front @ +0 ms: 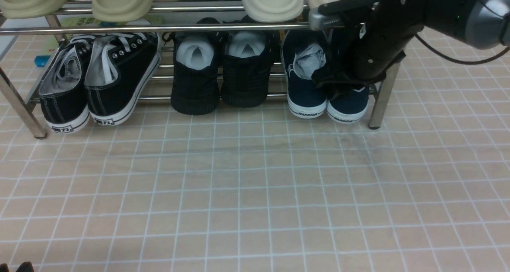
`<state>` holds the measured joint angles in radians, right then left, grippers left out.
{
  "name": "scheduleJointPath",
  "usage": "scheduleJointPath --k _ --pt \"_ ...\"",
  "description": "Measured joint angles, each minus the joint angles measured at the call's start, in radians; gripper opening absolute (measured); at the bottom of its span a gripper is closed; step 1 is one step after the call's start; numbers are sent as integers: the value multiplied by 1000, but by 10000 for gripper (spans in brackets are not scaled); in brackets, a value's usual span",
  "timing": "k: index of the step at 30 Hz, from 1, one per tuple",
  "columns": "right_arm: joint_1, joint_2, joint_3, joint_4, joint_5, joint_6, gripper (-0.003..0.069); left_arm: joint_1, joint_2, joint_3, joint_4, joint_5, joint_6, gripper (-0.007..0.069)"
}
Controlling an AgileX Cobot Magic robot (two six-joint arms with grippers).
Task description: Take the shoes off the shelf from the light coffee tablecloth by hand.
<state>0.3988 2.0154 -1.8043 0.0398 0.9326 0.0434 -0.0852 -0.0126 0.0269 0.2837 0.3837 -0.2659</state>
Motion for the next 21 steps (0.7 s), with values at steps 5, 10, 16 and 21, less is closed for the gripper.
scheduleJointPath --k 5,10,16,21 --pt "0 1 0 -9 4 -20 230 0 0 0 0 0 0 240" --pt "0 1 -3 -5 34 -64 49 0 0 0 0 0 0 240" --pt "0 -17 -3 -9 116 -82 38 0 0 0 0 0 0 240" --pt "0 -58 -3 -12 159 -82 38 0 0 0 0 0 0 240"
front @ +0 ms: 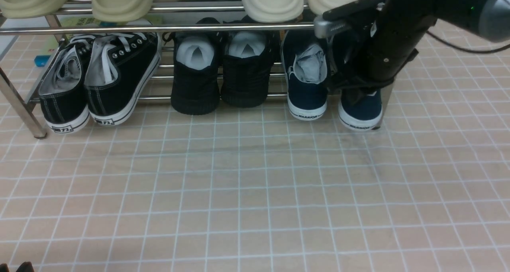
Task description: Take the shoes off the shelf from the light coffee tablecloth by hand.
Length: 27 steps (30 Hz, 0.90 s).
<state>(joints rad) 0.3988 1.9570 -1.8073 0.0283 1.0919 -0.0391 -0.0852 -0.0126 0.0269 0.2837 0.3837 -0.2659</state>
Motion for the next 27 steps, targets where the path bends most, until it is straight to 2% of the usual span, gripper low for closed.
scheduleJointPath --k 10,27 --pt "-4 -166 2 106 142 -49 38 0 0 0 0 0 0 240" --pt "0 -424 155 158 175 -41 38 0 0 0 0 0 0 240"
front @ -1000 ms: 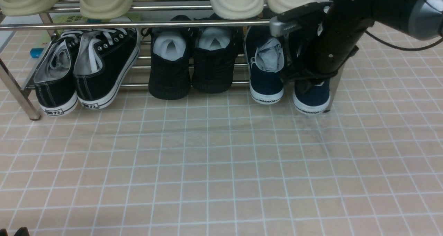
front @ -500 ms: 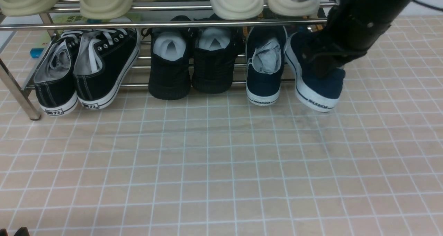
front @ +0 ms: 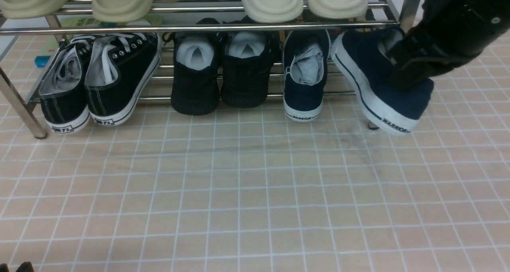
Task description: Take the shoes off the shelf from the light coffee tablecloth by hand.
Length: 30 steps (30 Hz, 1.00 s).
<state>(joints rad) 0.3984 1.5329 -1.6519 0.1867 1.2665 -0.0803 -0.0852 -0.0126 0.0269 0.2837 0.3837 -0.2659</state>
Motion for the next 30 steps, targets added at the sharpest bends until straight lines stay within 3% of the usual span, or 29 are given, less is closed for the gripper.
scheduleJointPath --k 13,22,30 --pt "0 -185 211 70 -1 15 38 0 0 0 0 0 -3 240" --pt "5 -217 439 184 -2 26 38 0 0 0 0 0 -3 240" --pt "117 -162 472 141 -3 26 38 0 0 0 0 0 -3 240"
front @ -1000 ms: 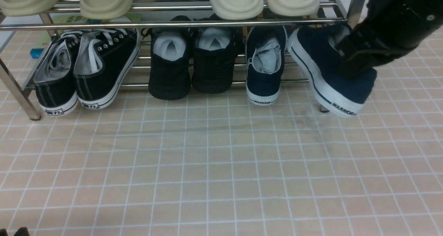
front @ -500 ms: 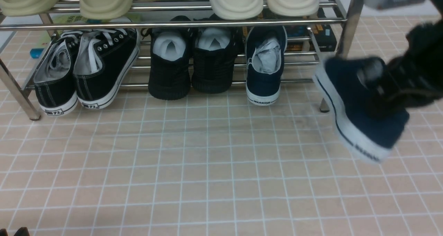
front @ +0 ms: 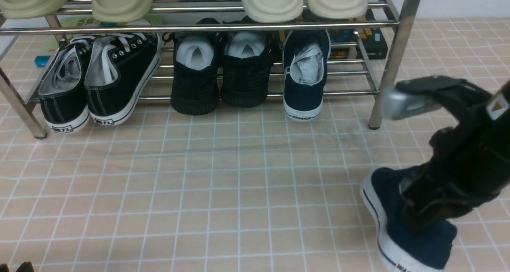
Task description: Take the shoes off the shelf from the light coffee tablecloth by hand.
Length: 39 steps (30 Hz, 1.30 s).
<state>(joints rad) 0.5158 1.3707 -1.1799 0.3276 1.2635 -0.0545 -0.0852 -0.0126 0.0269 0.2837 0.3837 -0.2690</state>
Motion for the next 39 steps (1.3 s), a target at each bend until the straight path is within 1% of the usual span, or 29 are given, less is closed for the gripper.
scheduleJointPath --k 4,6,9,14,20,32,39 --pt "39 29 -36 -49 1 1 38 0 0 0 0 0 0 240" --pt "71 54 -95 -126 1 2 38 0 0 0 0 0 0 240" --pt "98 63 -166 -177 -1 2 38 0 0 0 0 0 0 240" --pt "133 63 -266 -192 -10 1 38 0 0 0 0 0 0 240" --pt "139 77 -250 -197 -5 -5 38 0 0 0 0 0 0 240" --pt "139 183 -226 -364 -9 -22 41 0 0 0 0 0 -1 240" --pt "139 218 -226 -393 -12 -28 41 0 0 0 0 0 -1 240"
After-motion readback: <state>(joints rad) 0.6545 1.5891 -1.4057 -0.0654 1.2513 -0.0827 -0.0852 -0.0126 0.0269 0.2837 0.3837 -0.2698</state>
